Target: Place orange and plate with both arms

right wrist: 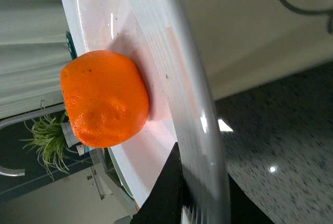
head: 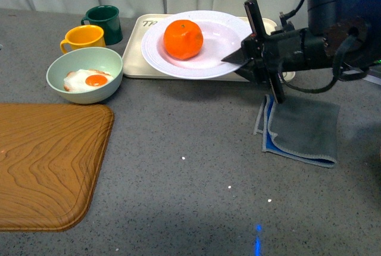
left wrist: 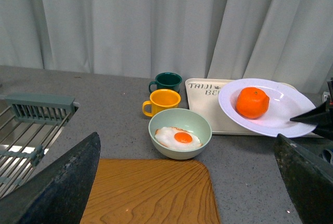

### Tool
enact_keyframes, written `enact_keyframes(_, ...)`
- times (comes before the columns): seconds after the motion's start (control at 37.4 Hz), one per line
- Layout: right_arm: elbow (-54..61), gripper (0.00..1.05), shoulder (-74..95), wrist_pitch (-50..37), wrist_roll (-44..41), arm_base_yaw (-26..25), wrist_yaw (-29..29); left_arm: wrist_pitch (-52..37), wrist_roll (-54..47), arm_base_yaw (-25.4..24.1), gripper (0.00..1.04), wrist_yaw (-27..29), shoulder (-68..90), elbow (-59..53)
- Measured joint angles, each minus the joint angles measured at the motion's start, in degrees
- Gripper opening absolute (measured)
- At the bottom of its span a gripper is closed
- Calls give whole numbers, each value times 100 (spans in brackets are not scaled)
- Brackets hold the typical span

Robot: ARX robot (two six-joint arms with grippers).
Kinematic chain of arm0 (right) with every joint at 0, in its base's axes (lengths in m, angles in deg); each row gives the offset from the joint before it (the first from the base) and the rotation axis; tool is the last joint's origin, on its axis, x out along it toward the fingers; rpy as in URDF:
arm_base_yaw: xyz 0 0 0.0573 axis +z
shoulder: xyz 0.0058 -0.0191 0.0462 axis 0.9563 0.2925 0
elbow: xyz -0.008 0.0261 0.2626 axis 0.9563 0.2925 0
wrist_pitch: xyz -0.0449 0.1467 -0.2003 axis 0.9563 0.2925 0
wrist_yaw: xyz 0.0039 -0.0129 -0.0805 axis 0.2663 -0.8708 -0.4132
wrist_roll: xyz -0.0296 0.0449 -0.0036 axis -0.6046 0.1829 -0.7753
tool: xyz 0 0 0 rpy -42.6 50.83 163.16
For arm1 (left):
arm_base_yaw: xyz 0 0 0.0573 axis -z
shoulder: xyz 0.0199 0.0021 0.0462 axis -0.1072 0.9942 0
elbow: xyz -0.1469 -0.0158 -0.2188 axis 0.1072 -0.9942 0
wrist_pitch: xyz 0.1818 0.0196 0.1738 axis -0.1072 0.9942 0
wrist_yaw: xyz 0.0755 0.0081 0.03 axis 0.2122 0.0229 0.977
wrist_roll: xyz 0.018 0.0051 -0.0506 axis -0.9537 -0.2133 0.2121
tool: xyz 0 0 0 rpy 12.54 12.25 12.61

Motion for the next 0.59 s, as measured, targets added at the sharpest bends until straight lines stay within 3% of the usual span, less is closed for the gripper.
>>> enact_keyframes(0.24, -1213, 4, 531, 754, 33, 81, -197, 0, 0, 0, 98, 2, 0, 0)
enact_keyframes(0.59, -1650, 4, 800, 1622, -479, 74, -625, 0, 0, 0, 98, 0, 0, 0)
